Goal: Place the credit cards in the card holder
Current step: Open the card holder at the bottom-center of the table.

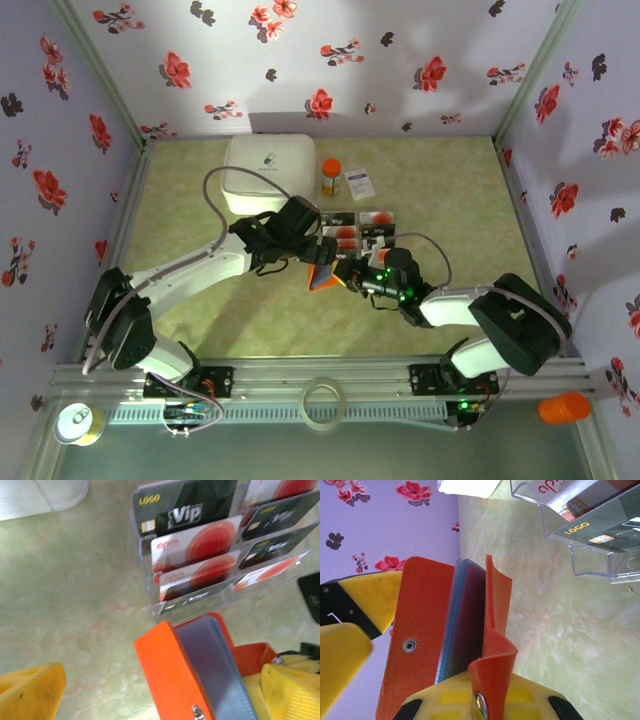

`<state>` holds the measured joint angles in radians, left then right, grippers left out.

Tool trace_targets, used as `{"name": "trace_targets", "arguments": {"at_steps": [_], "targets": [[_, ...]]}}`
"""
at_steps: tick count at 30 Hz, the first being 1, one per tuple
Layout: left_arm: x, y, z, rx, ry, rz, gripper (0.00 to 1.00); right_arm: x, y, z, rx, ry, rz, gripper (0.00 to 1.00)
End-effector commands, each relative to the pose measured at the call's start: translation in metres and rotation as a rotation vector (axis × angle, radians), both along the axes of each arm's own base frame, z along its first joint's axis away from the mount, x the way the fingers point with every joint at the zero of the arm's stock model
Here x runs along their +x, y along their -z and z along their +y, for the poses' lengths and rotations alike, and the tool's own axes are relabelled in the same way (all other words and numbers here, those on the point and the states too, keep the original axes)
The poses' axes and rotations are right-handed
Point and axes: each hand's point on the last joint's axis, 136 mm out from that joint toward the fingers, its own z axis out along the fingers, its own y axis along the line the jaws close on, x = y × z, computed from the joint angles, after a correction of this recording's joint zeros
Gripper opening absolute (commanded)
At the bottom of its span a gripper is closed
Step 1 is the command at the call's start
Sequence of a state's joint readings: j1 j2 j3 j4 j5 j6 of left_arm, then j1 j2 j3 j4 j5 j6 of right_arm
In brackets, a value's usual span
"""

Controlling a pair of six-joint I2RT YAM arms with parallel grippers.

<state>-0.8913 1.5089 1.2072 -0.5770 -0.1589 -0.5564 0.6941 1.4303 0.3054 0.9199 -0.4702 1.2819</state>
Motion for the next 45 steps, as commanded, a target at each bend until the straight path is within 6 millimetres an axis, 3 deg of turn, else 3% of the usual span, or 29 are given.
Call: {"name": "trace_targets", "arguments": {"at_steps": [1,16,34,45], "targets": [[-0.001,0.009,0.020,0.096,-0.025,-0.018,1.00,0.001,-0.003,0.000,0.013,0.011,-0.050,0.00],[-0.013,0.050,0.057,0.236,-0.060,0.002,1.00,-0.001,0.023,-0.002,-0.013,0.036,-0.025,0.00],[-0.021,0.085,0.083,0.432,-0.050,0.028,1.00,-0.007,0.051,0.000,-0.094,0.065,-0.008,0.00],[-0.020,0.087,0.067,0.678,0.072,0.031,1.00,-0.008,0.062,0.005,-0.099,0.066,0.006,0.00]]}}
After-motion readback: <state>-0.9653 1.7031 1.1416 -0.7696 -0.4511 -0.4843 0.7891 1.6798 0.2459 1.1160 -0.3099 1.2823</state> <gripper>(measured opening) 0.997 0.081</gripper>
